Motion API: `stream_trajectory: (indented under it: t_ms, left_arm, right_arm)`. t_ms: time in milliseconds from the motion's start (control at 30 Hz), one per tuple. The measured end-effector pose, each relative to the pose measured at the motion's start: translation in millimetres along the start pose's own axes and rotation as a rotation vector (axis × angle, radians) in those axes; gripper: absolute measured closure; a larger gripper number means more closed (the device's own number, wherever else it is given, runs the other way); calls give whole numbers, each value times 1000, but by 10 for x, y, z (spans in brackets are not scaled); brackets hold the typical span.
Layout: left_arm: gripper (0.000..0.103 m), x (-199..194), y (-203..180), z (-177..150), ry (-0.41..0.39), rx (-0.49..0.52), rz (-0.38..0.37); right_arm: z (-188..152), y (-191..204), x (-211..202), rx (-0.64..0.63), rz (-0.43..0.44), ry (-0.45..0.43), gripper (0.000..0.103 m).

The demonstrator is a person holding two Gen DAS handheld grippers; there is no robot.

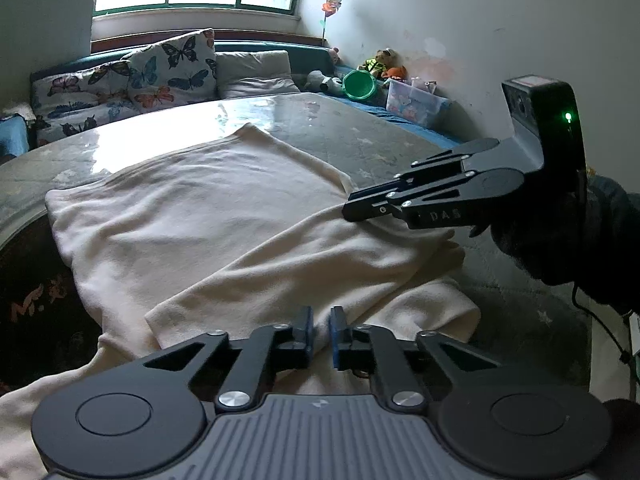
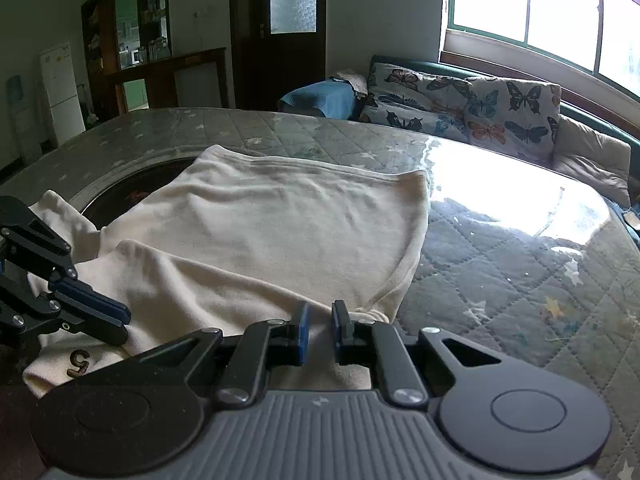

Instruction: Fold clothes

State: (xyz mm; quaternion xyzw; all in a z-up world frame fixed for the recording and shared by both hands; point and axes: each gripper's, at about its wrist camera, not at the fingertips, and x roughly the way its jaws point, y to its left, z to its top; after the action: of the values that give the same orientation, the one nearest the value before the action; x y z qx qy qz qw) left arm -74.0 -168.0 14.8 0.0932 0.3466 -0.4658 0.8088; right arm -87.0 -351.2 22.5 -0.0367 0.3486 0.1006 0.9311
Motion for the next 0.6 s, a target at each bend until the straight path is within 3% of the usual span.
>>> stream_trajectory:
  t_ms: [367,600]
  left_arm:
    - [100,-172,37,-77,12,4,18]
    - [98,-125,7,108,-30,-7,1]
  right_arm:
    - [5,-11,23,8,2,0,92]
    - [4,-2,30,5,-1,0,90]
